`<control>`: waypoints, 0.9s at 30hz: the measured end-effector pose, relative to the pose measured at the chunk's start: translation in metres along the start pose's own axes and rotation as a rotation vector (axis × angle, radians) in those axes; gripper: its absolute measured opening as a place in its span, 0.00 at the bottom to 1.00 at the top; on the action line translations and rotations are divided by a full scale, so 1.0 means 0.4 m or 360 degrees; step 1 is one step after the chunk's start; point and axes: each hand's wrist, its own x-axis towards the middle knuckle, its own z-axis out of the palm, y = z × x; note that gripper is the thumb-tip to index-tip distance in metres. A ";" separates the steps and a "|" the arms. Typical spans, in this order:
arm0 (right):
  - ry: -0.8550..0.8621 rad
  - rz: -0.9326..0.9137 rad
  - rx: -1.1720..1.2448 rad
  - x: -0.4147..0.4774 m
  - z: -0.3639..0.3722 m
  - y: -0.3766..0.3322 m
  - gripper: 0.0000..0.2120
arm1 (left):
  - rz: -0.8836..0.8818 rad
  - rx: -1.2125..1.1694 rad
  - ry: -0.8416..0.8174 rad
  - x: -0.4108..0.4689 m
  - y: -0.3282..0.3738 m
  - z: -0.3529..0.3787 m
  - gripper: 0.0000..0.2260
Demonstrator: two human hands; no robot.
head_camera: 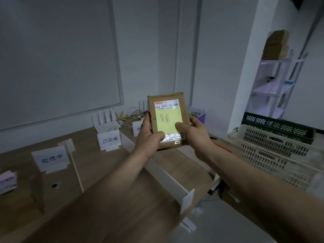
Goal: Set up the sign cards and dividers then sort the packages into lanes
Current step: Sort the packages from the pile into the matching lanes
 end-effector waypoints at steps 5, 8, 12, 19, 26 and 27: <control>-0.0001 0.0039 -0.0066 0.176 -0.039 0.068 0.22 | -0.0069 -0.0070 0.0012 0.146 -0.088 0.070 0.39; -0.0015 0.0060 -0.0126 0.305 -0.036 0.109 0.22 | -0.0083 -0.0082 0.0052 0.261 -0.150 0.092 0.36; -0.0073 0.0082 -0.0202 0.468 -0.022 0.160 0.16 | -0.0153 -0.0067 0.0090 0.405 -0.227 0.104 0.35; -0.0206 0.0205 -0.0268 0.693 0.047 0.249 0.19 | -0.0281 -0.0054 0.0144 0.601 -0.350 0.080 0.36; -0.0360 0.0298 -0.0345 0.906 0.170 0.429 0.17 | -0.0475 0.0221 0.0404 0.756 -0.527 0.041 0.26; -0.0387 0.0311 -0.0353 0.935 0.184 0.466 0.17 | -0.0530 0.0239 0.0430 0.774 -0.557 0.039 0.24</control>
